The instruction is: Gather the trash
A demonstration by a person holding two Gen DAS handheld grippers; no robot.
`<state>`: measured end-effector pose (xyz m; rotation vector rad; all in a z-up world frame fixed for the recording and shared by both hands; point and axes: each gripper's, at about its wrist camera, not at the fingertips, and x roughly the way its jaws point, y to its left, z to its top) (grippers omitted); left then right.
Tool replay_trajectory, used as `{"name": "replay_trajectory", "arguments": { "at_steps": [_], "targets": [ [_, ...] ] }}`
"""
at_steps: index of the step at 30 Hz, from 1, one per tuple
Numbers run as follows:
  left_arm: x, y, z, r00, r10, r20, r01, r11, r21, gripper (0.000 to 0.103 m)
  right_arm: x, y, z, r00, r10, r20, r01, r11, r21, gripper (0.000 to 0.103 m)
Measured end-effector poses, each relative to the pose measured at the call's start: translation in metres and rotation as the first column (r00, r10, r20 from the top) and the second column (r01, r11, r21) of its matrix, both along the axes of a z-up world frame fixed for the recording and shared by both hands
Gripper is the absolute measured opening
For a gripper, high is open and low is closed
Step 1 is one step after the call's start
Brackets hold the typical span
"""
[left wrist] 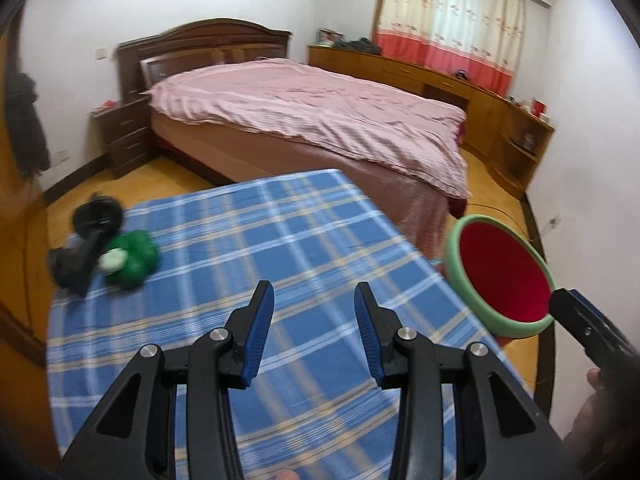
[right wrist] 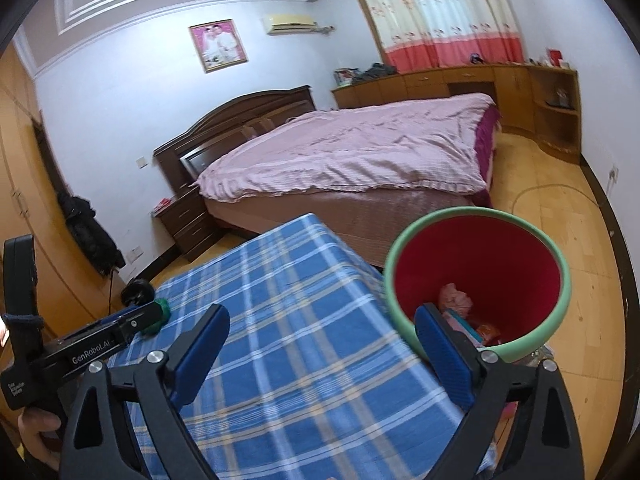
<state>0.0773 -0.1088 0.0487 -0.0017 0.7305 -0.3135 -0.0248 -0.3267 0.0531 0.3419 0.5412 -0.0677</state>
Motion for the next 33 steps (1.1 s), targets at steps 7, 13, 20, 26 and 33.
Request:
{"name": "replay_trajectory", "arguments": {
  "at_steps": [7, 13, 20, 26, 33],
  "targets": [
    [-0.022, 0.051, -0.002, 0.993, 0.114, 0.012, -0.114, 0.993, -0.013, 0.043, -0.009, 0.046, 0.004, 0.998, 0.059, 0.012, -0.058, 0.996, -0.064, 0.098],
    [-0.046, 0.084, -0.006, 0.978, 0.207, 0.035, -0.206, 0.978, -0.030, 0.043, -0.019, 0.075, 0.005, 0.996, 0.074, 0.044, -0.068, 0.988, -0.137, 0.098],
    [-0.073, 0.107, -0.011, 0.955, 0.290, 0.069, -0.287, 0.957, -0.046, 0.043, -0.026, 0.097, -0.004, 0.993, 0.110, 0.032, -0.104, 0.980, -0.168, 0.098],
    [-0.082, 0.113, -0.015, 0.940, 0.330, 0.088, -0.328, 0.944, -0.035, 0.043, -0.034, 0.106, -0.009, 0.992, 0.122, 0.020, -0.117, 0.977, -0.176, 0.098],
    [-0.085, 0.115, -0.017, 0.934, 0.347, 0.089, -0.344, 0.938, -0.043, 0.043, -0.043, 0.105, -0.009, 0.994, 0.109, 0.018, -0.105, 0.981, -0.165, 0.098]
  ]
}}
